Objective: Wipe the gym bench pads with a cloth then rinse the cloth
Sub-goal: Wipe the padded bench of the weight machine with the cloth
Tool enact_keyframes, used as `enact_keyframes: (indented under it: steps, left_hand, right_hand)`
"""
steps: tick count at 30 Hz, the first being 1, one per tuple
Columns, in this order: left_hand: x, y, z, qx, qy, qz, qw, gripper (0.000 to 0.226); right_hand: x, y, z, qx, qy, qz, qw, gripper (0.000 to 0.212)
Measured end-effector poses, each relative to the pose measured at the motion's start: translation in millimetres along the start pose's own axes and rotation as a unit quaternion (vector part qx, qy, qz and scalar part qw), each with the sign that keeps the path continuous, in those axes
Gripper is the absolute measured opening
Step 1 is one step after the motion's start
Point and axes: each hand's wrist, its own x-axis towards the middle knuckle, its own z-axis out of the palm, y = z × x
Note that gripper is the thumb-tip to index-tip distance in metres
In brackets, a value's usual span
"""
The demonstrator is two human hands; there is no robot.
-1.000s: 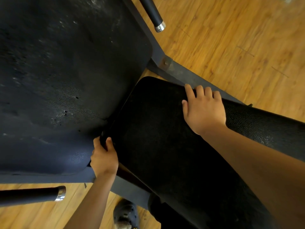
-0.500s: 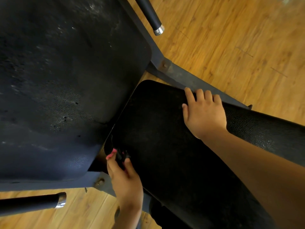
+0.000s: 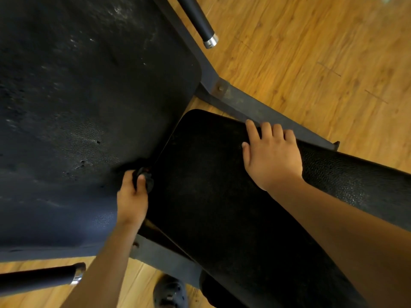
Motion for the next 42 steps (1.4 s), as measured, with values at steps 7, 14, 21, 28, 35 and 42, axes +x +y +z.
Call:
enact_keyframes:
  steps: [7,14,21,28,35,42]
  left_hand:
    - [33,30,17,0.047,-0.050,0.085,0.994,0.023]
    - [59,59,29,0.048,-0.109,0.108,0.987,0.022]
    - [92,108,53,-0.004,-0.144,0.093,0.985,0.021]
    - [105,148,71,0.073,-0.182,0.144,0.970,0.017]
    - [76,197,92,0.192,-0.235,0.289,0.908,0.020]
    - [47,191,91,-0.003,-0.233,0.222,0.947,0.020]
  right_hand:
    - [0,-1,0,-0.004,-0.001,0.003,1.000,0.056]
    - [0,-1,-2,-0.001,-0.004,-0.001,1.000,0.058]
    - [3,-2,-2,0.019,-0.001,0.000,1.000,0.058]
    - [3,1,-1,0.035,-0.001,-0.007,0.999,0.056]
    - [4,1,-1,0.027,-0.008,-0.005,1.000,0.057]
    - [4,-1,1,0.018,-0.001,0.006,1.000,0.057]
